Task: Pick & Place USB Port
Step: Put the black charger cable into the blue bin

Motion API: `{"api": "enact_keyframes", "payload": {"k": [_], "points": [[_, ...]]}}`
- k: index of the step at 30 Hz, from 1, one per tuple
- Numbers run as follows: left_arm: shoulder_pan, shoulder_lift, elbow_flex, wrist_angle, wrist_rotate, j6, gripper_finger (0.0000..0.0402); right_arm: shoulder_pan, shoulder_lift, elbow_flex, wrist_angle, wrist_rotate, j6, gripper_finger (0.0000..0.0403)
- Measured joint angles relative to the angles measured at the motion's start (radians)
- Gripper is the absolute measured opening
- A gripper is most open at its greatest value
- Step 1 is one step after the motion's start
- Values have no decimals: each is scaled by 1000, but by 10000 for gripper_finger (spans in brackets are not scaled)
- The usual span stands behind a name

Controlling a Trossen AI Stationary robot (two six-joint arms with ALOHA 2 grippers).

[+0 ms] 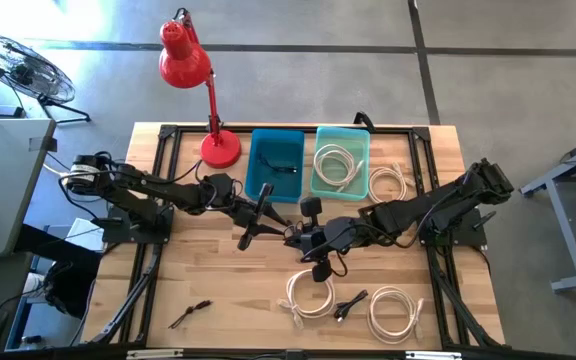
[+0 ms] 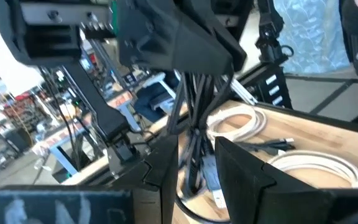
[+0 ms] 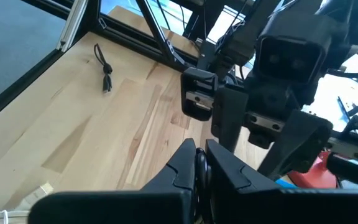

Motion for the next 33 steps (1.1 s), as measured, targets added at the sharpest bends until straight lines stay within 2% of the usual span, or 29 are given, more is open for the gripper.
{"api": "enact_keyframes", "payload": {"k": [16,18,22,26,33], "points": [[0,0,0,-36,-6,1,104,-1,0,0,-4,53,-22,10],[0,0,0,-43,-51,33,104,-5,0,0,-4,52,-22,10],[0,0,0,-46,-223,53,104,-8,0,0,-4,53,-22,10],[0,6,0,-57,-253,27,104,-7,0,0,-4,53,-23,10],[0,9,0,-51,-387,26,104,-7,-1,0,-4,57,-32,10]]}}
